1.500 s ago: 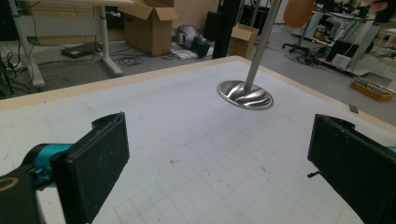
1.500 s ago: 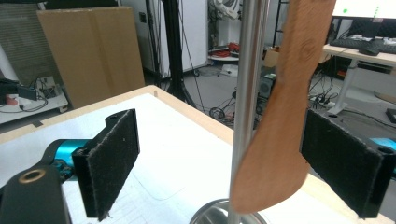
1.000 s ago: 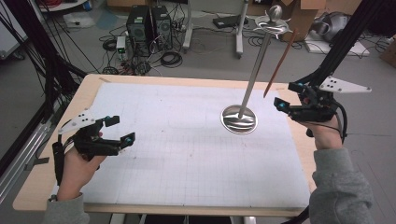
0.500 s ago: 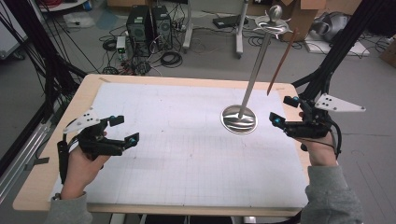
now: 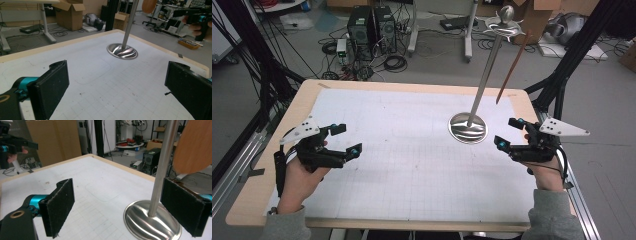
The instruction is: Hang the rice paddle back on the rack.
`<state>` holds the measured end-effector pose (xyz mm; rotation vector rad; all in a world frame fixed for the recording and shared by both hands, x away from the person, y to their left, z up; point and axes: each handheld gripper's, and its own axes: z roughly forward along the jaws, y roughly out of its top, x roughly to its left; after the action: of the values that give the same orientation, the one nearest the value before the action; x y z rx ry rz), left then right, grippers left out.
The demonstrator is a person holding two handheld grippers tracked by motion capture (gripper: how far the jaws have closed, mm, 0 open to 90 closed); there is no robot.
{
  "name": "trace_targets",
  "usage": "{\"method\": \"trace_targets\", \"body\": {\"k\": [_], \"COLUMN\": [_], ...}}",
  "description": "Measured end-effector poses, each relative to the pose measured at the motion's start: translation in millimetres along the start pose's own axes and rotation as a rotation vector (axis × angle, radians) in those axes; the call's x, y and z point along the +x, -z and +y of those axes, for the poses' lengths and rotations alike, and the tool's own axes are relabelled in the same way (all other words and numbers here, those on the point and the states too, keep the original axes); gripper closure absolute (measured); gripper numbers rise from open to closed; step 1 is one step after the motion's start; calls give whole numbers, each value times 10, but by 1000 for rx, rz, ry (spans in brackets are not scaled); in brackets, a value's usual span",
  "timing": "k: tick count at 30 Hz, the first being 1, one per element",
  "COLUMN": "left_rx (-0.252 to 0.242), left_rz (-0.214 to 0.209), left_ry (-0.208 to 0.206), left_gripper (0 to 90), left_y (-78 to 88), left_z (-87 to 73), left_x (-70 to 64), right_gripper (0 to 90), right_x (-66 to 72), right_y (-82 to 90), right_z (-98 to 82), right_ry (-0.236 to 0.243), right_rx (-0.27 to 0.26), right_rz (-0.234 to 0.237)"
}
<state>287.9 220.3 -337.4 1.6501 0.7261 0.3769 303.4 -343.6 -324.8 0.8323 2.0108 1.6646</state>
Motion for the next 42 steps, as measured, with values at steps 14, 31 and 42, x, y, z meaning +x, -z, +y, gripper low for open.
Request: {"method": "trace_targets", "body": {"k": [14, 31, 42], "left_rx": [6, 23, 33], "left_rz": [5, 6, 9], "left_ry": [-7, -8, -9], "left_gripper": [59, 59, 58], "left_y": [-1, -33, -59], "left_z": [-19, -51, -63], "left_x": [10, 13, 8], "right_gripper": [111, 111, 111], "right_x": [71, 28, -33], "right_y": [-81, -1, 60], "right_z": [-299, -596, -632], "right_ry": [-25, -82, -123], "right_rx": [62, 52, 12], "right_rz": [19, 2, -20]}}
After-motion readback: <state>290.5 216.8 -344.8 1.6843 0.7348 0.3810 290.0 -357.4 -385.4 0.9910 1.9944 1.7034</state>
